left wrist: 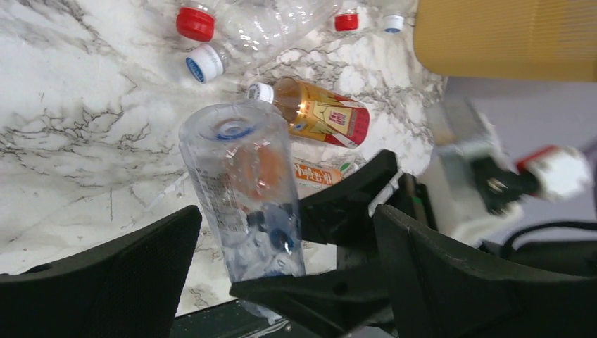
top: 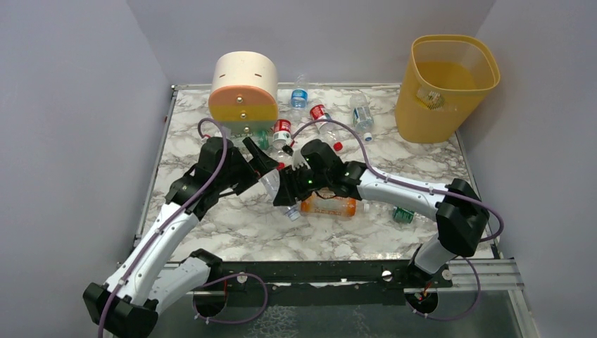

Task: Put the plastic bottles in the bin
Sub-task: Pick up the plastic bottle at the center of the board.

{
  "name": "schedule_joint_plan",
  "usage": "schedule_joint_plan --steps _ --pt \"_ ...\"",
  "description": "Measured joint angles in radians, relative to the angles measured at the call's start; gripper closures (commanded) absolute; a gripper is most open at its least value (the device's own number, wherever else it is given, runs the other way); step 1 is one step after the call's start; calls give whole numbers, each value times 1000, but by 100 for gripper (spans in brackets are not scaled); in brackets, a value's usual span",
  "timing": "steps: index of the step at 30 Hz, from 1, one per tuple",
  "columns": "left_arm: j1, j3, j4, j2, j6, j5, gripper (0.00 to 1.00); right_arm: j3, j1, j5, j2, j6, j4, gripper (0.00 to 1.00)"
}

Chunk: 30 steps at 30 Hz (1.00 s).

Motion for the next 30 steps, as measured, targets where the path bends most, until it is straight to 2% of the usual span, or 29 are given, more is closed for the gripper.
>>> schedule_joint_plan --steps 8,30 --pt "0 -23 23 -134 67 -23 1 -50 0 19 0 4 -21 59" --pt "0 -53 50 -185 167 -27 1 73 0 35 96 2 -74 60"
